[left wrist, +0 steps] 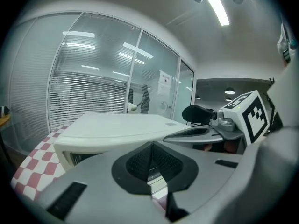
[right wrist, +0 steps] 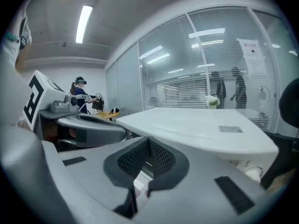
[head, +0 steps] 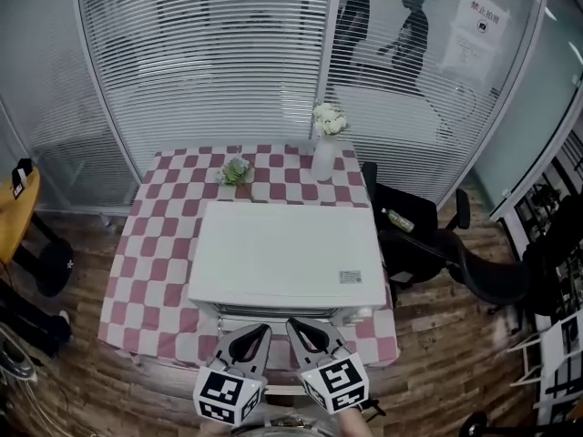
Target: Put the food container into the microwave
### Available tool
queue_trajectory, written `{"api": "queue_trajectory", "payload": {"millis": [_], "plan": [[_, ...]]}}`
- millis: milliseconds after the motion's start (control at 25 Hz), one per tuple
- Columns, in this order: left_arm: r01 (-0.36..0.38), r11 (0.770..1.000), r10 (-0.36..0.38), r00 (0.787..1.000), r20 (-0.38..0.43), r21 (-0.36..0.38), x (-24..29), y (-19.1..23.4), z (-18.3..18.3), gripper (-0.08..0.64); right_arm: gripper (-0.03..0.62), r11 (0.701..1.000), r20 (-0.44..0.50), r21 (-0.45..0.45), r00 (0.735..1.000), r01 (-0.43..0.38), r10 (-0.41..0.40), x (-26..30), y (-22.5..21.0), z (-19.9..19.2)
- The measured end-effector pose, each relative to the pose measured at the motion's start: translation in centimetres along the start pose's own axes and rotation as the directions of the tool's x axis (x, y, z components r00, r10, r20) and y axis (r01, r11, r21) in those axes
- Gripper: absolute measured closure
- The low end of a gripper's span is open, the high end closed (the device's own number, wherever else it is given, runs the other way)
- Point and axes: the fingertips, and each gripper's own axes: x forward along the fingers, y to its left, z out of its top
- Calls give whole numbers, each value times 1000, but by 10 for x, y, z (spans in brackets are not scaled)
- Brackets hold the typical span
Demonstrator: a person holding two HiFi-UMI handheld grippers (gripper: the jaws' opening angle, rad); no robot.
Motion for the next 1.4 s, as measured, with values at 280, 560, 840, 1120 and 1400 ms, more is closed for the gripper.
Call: {"api": "queue_trajectory", "payload": {"millis": [280,560,840,1120,1400], "plan": [[-24,998,18,994,105,59,-4,2,40,546,598,995,88,-98,996,-6,15,-10,10,56],[-27,997,13,985,173,75,-4,0,66,546,598,990,169,-143,985,-2,26,-16,12,90],[-31,997,17,983,184,74,-3,-1,72,546,598,986,159,-166,987,-2,29,-15,11,92],[-38,997,24,982,189,68,-2,-1,72,546,598,985,150,-170,988,-9,35,-15,9,90],[-37,997,25,983,181,62,-2,-2,70,546,598,985,140,-173,990,-1,25,-16,6,88]]}}
